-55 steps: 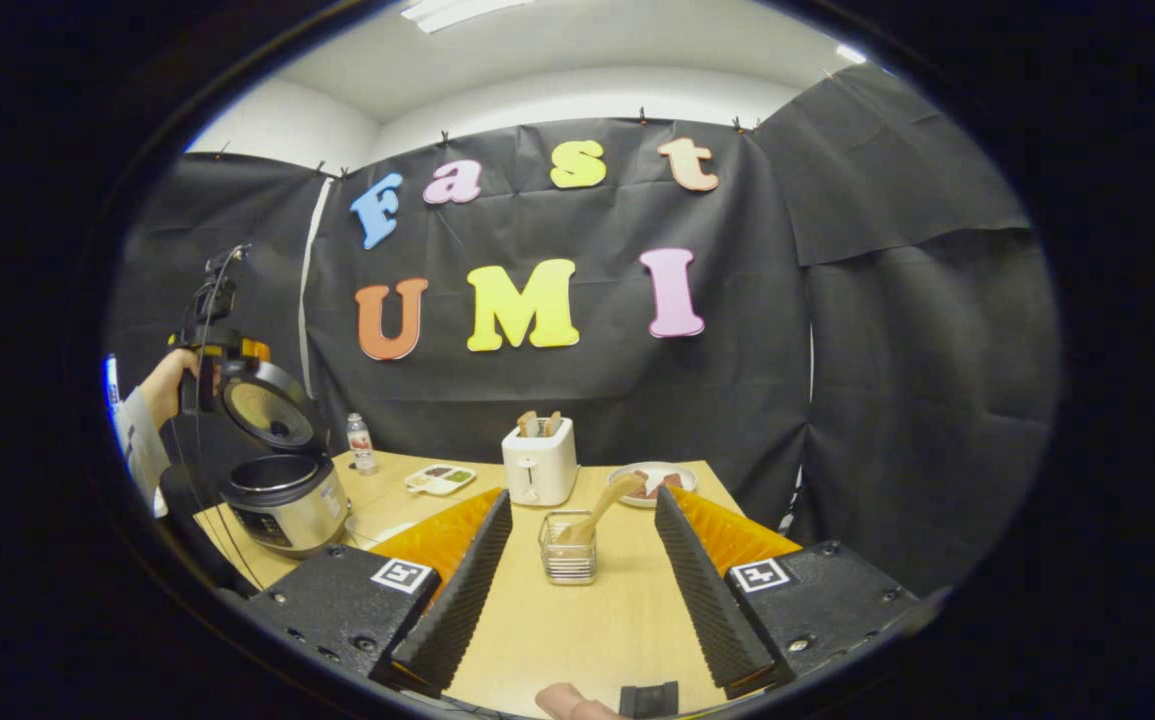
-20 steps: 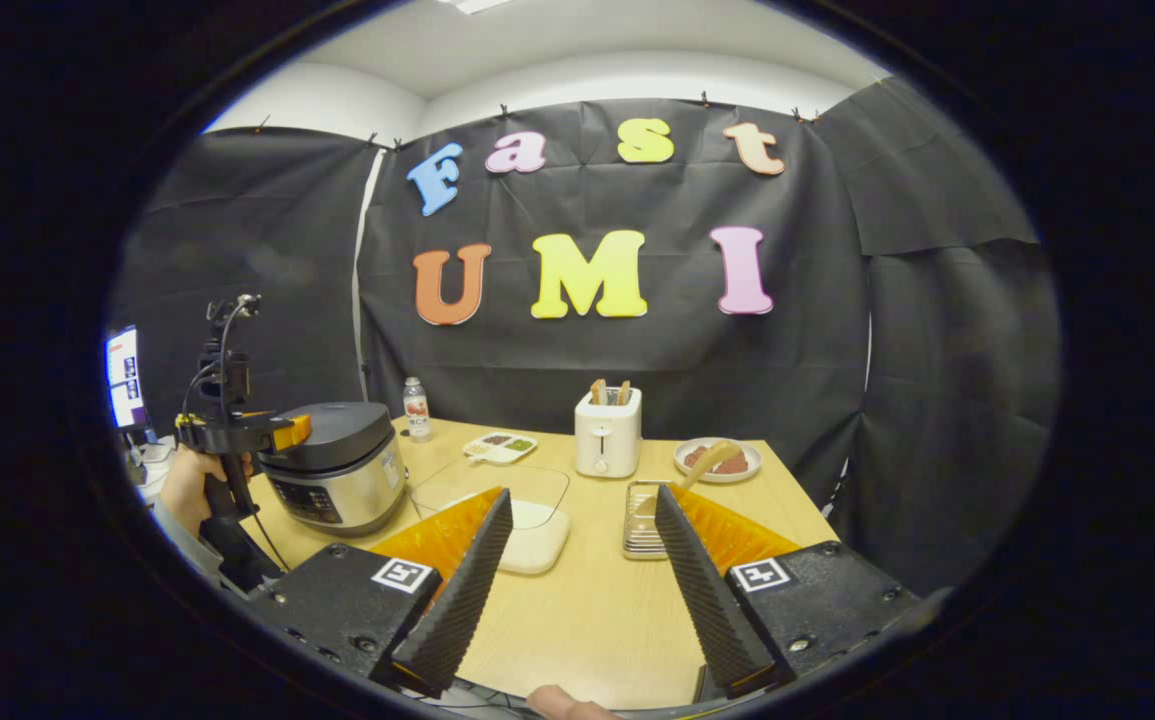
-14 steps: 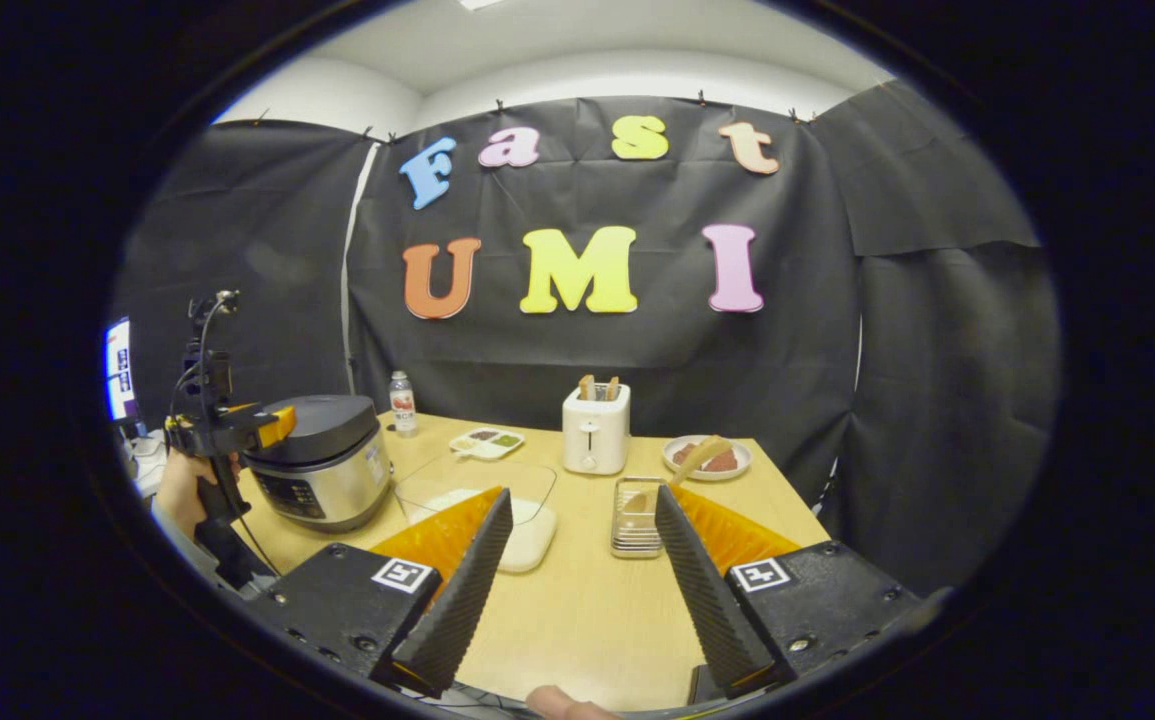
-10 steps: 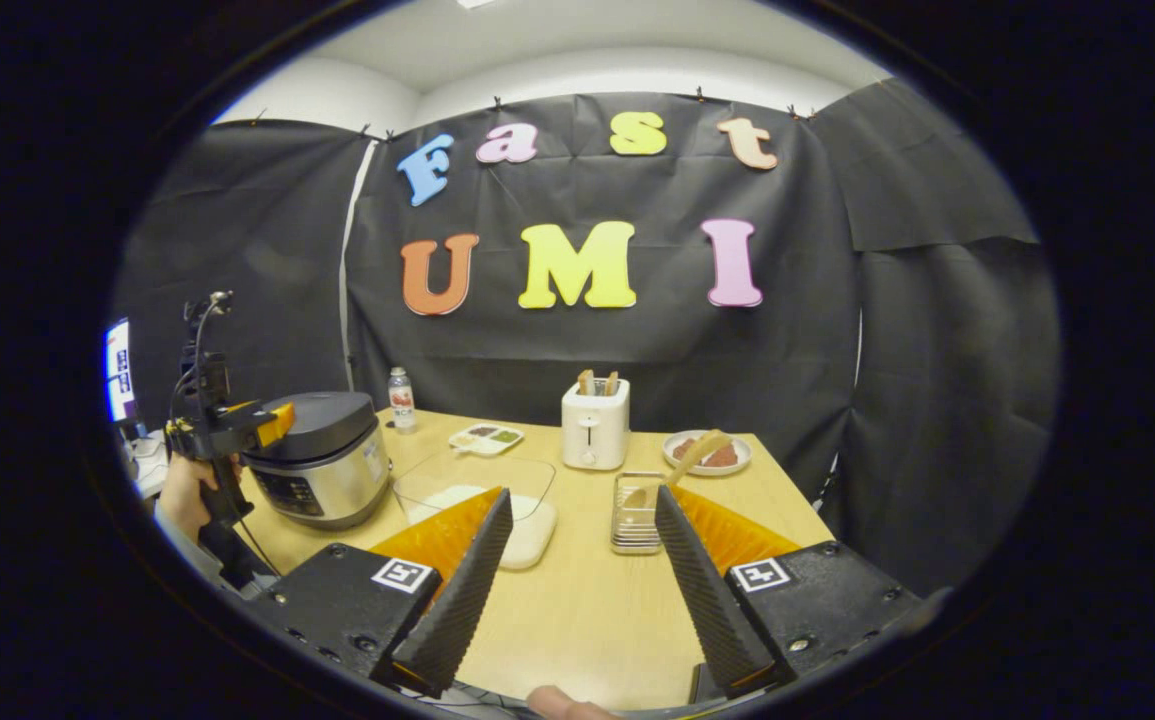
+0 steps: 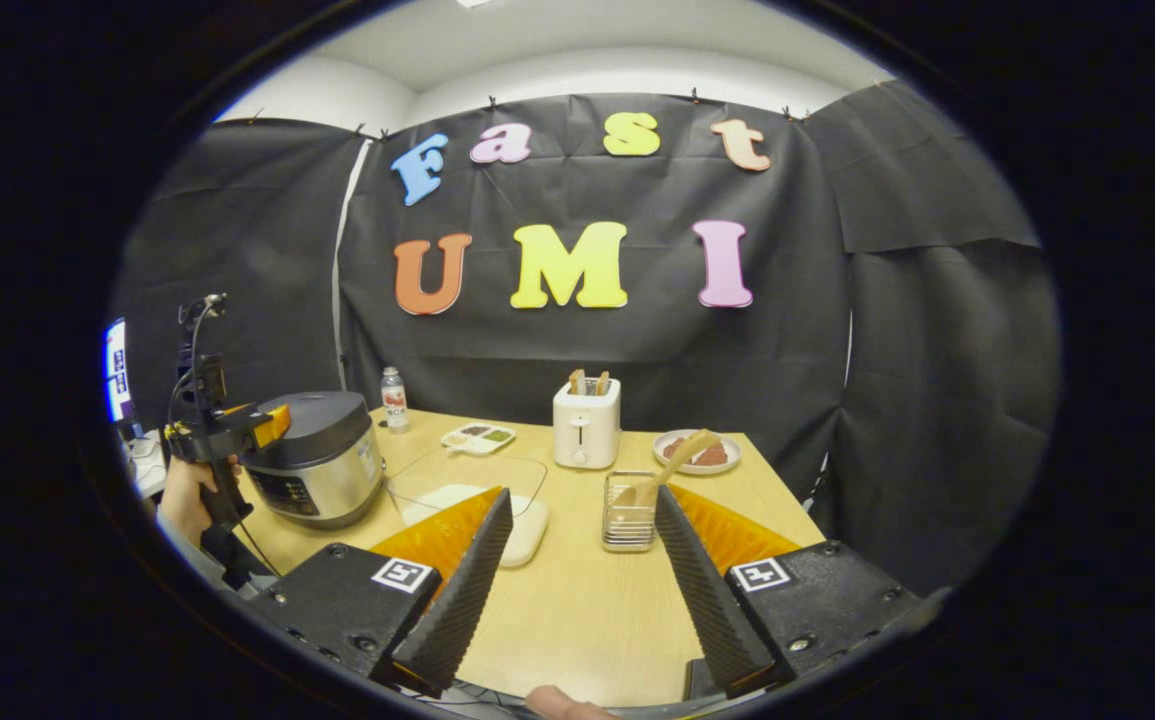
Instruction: Close the left gripper, press the button to open the rice cooker; take a wooden spoon from the chopstick holder with the right hand, scoop a spoonful of rice and pour it into the rice cooker, then put the wooden spoon back into the chopstick holder.
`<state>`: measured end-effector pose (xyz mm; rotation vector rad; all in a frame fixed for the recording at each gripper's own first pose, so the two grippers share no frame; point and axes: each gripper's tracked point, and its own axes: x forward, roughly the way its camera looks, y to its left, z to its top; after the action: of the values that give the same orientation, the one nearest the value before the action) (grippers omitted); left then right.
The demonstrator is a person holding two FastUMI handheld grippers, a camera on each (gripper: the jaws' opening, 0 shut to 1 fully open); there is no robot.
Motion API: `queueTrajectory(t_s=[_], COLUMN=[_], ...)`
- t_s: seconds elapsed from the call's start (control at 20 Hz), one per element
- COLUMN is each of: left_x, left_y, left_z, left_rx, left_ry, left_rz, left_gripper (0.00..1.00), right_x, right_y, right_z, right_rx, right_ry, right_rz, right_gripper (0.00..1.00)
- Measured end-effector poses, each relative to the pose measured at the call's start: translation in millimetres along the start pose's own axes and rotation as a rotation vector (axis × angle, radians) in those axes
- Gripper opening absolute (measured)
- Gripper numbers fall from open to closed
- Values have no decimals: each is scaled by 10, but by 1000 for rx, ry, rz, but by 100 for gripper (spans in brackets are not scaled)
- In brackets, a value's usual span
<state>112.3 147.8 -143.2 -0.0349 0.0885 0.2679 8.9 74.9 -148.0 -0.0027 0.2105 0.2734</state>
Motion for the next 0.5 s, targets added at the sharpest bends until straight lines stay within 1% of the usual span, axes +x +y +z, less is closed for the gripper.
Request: queueTrajectory(t_s=[0.05, 0.1, 0.15, 0.25, 0.5], left_x=[-30, -67, -115, -204, -568], left_y=[-34, -69, -88, -83, -317], left_z=[28, 61, 97, 175, 494], left_rx=[-15, -28, -34, -21, 16], left_ry=[7, 16, 29, 42, 20], left_rz=[-9, -20, -25, -12, -60], left_gripper=[100, 95, 94, 95, 94], right_x=[-20, -28, -46, -68, -94], right_y=[-13, -26, -41, -46, -71], right_z=[41, 74, 108, 168, 338], right_rx=[-2, -1, -1, 0, 3], right_ry=[-8, -16, -22, -32, -58], right_rz=[-5, -12, -16, -23, -39], right_gripper=[93, 93, 93, 93, 93])
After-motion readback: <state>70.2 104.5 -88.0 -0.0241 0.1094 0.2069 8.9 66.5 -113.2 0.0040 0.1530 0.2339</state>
